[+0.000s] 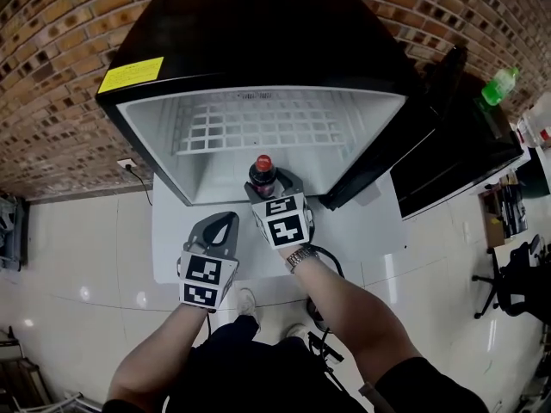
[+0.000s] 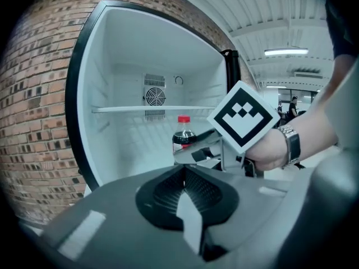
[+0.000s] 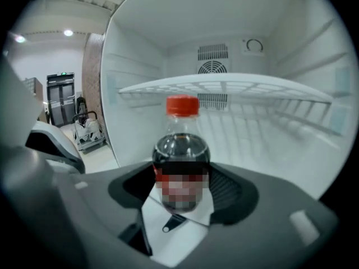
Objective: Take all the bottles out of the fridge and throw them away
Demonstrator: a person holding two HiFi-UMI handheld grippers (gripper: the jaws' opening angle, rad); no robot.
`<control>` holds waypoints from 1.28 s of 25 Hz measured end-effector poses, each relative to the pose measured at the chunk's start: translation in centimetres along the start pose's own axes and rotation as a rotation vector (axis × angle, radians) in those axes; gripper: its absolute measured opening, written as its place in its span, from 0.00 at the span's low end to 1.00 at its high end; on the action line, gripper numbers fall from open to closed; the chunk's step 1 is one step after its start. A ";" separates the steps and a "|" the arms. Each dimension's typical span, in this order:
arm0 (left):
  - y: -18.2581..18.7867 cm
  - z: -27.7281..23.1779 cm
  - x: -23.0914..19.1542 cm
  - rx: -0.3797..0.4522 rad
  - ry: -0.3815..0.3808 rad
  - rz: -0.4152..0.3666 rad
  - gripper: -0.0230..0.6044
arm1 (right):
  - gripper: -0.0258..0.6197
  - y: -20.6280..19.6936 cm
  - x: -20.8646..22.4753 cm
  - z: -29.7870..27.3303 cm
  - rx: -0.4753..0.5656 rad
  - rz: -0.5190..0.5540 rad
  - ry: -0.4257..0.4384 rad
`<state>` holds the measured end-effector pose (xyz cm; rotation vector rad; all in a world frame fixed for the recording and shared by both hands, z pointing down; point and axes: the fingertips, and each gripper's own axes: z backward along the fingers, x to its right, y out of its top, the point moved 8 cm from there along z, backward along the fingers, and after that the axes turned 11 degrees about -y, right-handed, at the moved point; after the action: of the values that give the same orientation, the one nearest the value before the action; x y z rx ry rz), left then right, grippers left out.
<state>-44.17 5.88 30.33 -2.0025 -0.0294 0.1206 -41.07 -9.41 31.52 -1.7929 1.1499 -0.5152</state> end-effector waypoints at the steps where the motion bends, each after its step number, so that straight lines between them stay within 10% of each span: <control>1: 0.0 0.0 0.7 0.000 -0.004 -0.005 0.04 | 0.50 -0.4 0.2 0.8 0.001 -0.001 0.000; 32: -5.4 -8.3 33.5 -0.153 -0.276 -0.103 0.04 | 0.50 -26.3 14.2 29.7 -0.138 -0.183 -0.149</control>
<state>-9.84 3.17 36.25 -2.1181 -0.3258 0.3361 0.29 -3.93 37.76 -2.0322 0.9430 -0.4082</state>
